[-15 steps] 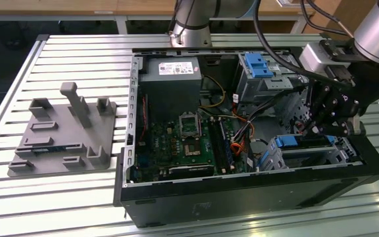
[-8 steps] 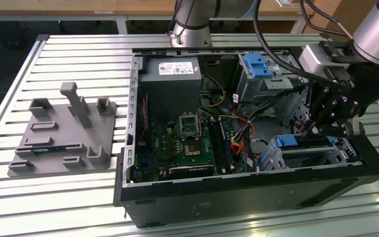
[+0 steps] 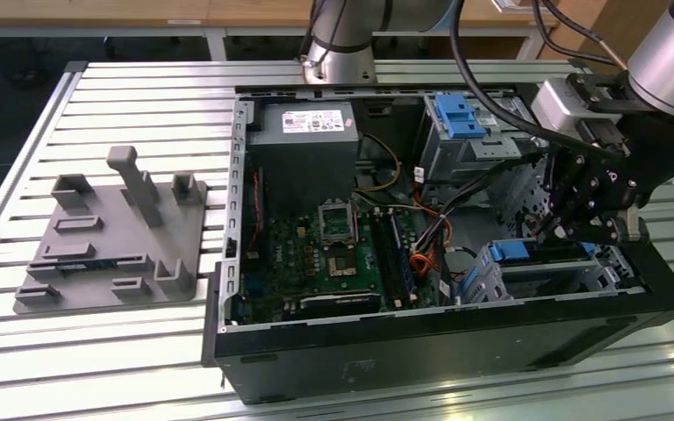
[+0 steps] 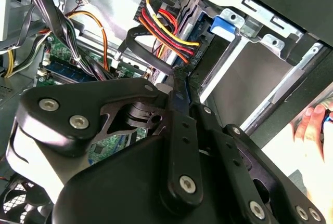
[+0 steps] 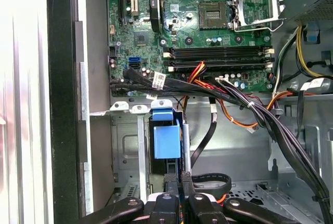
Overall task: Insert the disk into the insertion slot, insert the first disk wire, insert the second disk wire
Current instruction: 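Insert the second disk wire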
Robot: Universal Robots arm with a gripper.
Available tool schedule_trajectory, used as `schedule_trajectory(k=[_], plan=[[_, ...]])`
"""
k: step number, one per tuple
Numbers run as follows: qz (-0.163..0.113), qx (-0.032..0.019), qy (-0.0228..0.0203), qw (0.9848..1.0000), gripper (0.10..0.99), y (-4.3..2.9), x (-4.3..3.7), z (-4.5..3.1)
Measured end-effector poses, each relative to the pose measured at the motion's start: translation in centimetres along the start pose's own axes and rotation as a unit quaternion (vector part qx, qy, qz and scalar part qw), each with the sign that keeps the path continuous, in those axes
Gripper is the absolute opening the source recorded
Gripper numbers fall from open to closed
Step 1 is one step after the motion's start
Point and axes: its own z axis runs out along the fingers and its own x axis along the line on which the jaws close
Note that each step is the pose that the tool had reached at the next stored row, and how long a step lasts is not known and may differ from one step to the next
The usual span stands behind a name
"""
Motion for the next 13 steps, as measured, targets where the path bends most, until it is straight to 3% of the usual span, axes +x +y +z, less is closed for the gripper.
schedule_trajectory(k=[13], plan=[[-0.024,-0.0002,0.0007,0.9997,0.149,0.0,0.0,0.0]])
